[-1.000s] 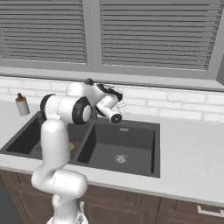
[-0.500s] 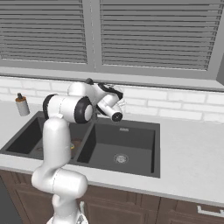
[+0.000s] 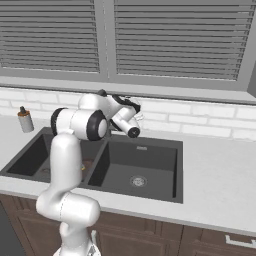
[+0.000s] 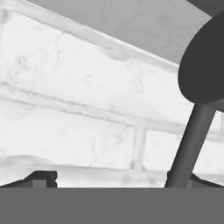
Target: Pick the pan and sponge and place them into the sink. Then turn on the water.
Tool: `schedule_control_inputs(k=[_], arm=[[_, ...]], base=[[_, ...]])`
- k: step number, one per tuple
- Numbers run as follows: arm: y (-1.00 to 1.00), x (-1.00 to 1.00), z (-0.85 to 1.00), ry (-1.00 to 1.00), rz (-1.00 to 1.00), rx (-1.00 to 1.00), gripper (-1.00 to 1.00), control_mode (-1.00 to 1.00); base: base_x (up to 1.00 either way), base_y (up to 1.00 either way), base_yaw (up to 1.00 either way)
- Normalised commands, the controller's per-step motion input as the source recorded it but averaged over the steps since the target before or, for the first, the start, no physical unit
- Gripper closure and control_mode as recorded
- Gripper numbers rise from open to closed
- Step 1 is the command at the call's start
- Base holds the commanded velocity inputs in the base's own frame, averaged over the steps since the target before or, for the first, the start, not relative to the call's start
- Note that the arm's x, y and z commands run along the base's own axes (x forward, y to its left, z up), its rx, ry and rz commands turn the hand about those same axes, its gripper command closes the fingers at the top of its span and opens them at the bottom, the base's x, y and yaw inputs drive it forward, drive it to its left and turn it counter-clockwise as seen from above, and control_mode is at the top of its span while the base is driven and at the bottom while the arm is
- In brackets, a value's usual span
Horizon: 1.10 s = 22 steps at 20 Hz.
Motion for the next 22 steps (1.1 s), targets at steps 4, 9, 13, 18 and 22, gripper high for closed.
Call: schedule_control_inputs(k=[4, 9, 13, 18, 22], arm=[[0.0, 0.07, -0.3, 0.0, -0.05, 0.0, -1.0, -1.0], [0.0, 0.1, -0.38, 0.0, -0.06, 0.0, -1.0, -1.0], [0.0, 0.05, -0.52, 0.0, -0.05, 0.0, -1.0, -1.0], [0.0, 0.0, -0.59, 0.0, -0.03, 0.0, -1.0, -1.0], [0.0, 0.0, -0.49, 0.0, -0.02, 0.0, 1.0, -1.0]], base=[[0.0, 0.0, 0.0], [0.0, 0.0, 0.0], [0.0, 0.0, 0.0], [0.0, 0.0, 0.0], [0.0, 0.0, 0.0]])
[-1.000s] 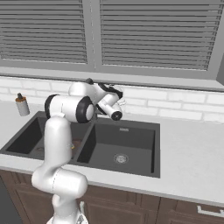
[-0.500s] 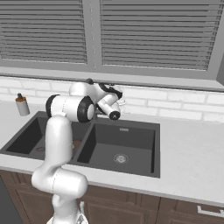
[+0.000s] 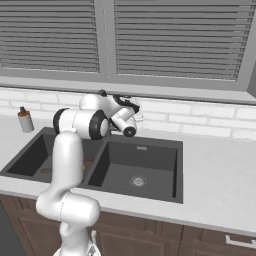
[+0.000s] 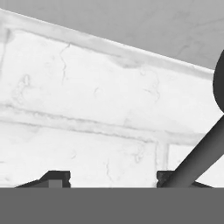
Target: Pick the pan and sponge and place them into the sink. Then turn on the water.
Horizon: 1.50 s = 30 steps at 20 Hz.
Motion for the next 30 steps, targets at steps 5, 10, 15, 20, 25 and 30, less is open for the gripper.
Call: schedule_control_inputs(k=[5, 10, 15, 20, 25, 30], arm=[[-0.11, 0.0, -0.48, 0.0, -0.01, 0.0, 1.0, -1.0], [-0.34, 0.0, -0.57, 0.0, -0.01, 0.0, 1.0, -1.0], [-0.66, 0.0, -0.75, 0.0, -0.02, 0.0, 1.0, -1.0], [-0.96, 0.0, -0.92, 0.0, -0.03, 0.0, 1.0, -1.0], [-1.0, -0.01, -0.98, 0.0, -0.03, 0.0, 1.0, -1.0], [-1.0, -0.05, -1.0, -0.02, -0.03, 0.0, 1.0, -1.0]], base=[[0.0, 0.0, 0.0], [0.0, 0.0, 0.0], [0.0, 0.0, 0.0], [0.0, 0.0, 0.0], [0.0, 0.0, 0.0], [0.0, 0.0, 0.0]])
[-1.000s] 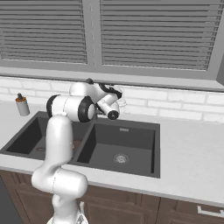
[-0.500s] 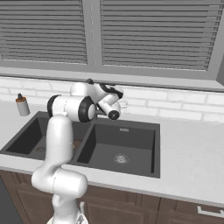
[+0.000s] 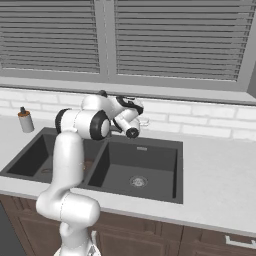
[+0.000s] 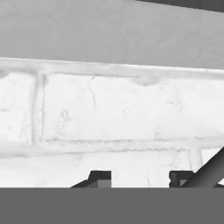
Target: Pick the pan and sponge and place them into the sink. Then turn on the water.
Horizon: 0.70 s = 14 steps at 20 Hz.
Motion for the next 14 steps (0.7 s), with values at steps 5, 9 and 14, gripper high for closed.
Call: schedule_control_inputs(k=[5, 9, 14], arm=[[-1.0, -0.1, -1.0, -0.02, -0.03, 0.0, 1.0, -1.0], [-1.0, -0.18, -1.0, -0.02, -0.03, -0.01, 1.0, -1.0], [-1.0, -0.37, -0.6, -0.06, -0.01, 0.07, 1.0, -1.0]], base=[[0.0, 0.0, 0.0], [0.0, 0.0, 0.0], [0.0, 0.0, 0.0]])
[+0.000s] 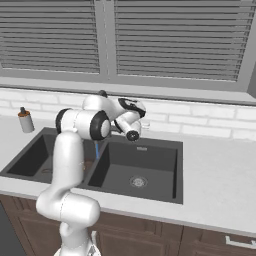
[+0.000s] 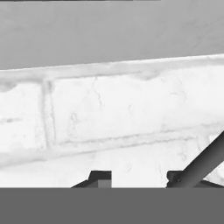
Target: Pick the pan and sponge and place them into the sink. Then turn on the water.
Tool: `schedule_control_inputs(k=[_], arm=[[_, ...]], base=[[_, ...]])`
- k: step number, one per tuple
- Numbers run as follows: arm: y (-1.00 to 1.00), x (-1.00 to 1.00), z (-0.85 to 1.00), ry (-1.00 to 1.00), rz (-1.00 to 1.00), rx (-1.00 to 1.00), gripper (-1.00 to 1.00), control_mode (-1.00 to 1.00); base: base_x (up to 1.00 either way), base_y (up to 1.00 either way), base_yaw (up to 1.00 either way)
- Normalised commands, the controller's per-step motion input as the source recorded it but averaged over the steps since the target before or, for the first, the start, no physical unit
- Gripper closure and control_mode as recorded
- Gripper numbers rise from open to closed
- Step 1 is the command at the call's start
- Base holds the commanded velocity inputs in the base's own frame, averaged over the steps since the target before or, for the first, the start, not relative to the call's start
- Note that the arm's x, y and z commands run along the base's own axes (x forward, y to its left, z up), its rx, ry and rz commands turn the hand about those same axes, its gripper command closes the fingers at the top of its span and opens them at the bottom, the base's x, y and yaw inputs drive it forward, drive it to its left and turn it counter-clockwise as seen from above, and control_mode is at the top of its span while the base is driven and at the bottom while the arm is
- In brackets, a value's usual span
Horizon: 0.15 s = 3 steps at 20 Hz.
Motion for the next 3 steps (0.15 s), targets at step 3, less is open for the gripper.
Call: schedule_control_inputs(k=[3], arm=[[-1.0, -0.66, 0.05, -0.11, 0.0, 0.33, 1.0, -1.0]], base=[[0.0, 0.0, 0.0]])
